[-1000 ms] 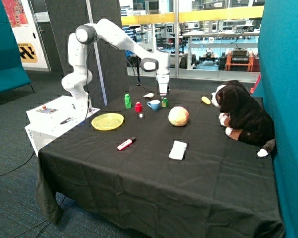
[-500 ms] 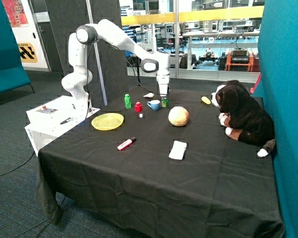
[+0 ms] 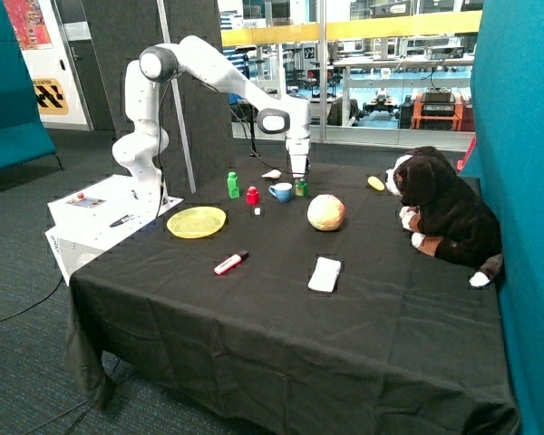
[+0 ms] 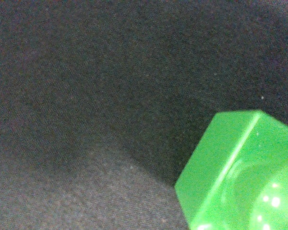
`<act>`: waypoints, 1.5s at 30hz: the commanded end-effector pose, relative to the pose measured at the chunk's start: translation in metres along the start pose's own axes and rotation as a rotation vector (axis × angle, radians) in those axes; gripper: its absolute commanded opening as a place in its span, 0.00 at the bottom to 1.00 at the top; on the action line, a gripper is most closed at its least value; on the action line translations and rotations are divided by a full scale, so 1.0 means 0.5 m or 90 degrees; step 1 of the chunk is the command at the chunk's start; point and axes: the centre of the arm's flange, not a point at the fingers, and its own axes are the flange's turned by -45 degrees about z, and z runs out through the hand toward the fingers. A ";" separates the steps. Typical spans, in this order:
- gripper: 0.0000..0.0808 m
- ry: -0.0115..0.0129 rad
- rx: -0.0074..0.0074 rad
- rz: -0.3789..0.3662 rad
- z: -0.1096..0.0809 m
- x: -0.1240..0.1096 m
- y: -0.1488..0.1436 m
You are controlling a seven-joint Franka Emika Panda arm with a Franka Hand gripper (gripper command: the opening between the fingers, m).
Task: Stack green blocks
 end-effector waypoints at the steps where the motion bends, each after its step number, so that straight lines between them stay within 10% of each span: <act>1: 0.42 0.0008 0.0020 -0.003 0.004 0.005 0.001; 45: 0.35 0.0008 0.0020 0.004 0.012 0.014 -0.010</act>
